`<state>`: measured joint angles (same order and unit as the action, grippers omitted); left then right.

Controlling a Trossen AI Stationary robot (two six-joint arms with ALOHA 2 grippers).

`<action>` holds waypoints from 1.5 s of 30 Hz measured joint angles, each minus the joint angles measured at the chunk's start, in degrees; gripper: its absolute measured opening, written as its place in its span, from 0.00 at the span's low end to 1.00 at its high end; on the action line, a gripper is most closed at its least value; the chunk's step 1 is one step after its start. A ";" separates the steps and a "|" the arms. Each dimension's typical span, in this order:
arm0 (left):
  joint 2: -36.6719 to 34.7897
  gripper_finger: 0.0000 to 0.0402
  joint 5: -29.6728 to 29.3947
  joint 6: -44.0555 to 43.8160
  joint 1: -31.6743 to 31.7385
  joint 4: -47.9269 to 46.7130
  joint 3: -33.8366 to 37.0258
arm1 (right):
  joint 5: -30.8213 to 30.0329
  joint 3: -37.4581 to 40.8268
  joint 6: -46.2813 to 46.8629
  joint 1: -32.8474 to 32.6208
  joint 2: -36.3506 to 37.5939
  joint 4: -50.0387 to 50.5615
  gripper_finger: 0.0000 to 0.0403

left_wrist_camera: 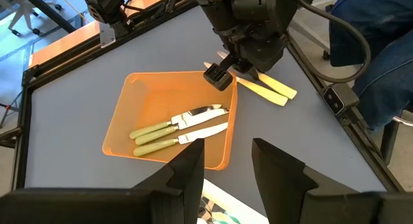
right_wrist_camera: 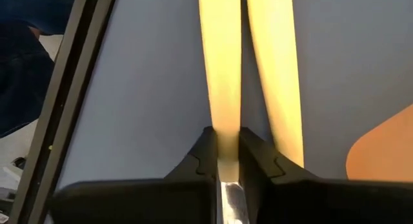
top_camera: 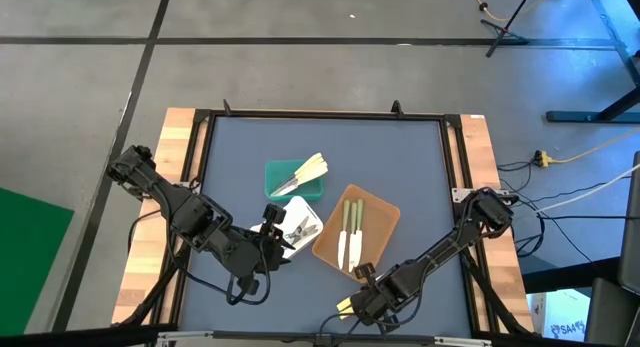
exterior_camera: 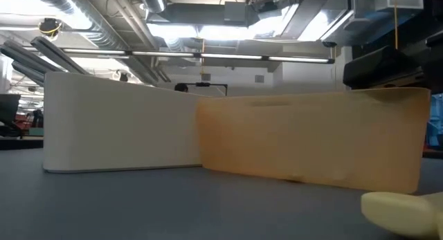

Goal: Sort silverware by color (type)
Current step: Put the yellow knife into the blue bin

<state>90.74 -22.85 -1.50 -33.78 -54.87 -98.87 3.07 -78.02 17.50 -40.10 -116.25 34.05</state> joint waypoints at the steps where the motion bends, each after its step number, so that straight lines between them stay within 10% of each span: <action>1: 0.00 0.31 0.00 0.00 0.00 0.00 0.00 | 0.08 0.00 0.00 0.00 0.00 -0.02 0.05; 28: -1.52 0.31 -0.34 -1.46 -3.91 -3.04 0.00 | -4.02 -9.16 -1.48 0.00 -0.40 0.87 0.03; 45: -7.56 0.31 -0.48 -2.98 -8.51 -5.77 -0.04 | -13.09 -24.59 -6.05 0.11 -0.22 21.09 0.03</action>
<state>83.18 -23.33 -4.47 -42.29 -60.64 -98.91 -10.02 -102.61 11.44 -39.99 -116.46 55.14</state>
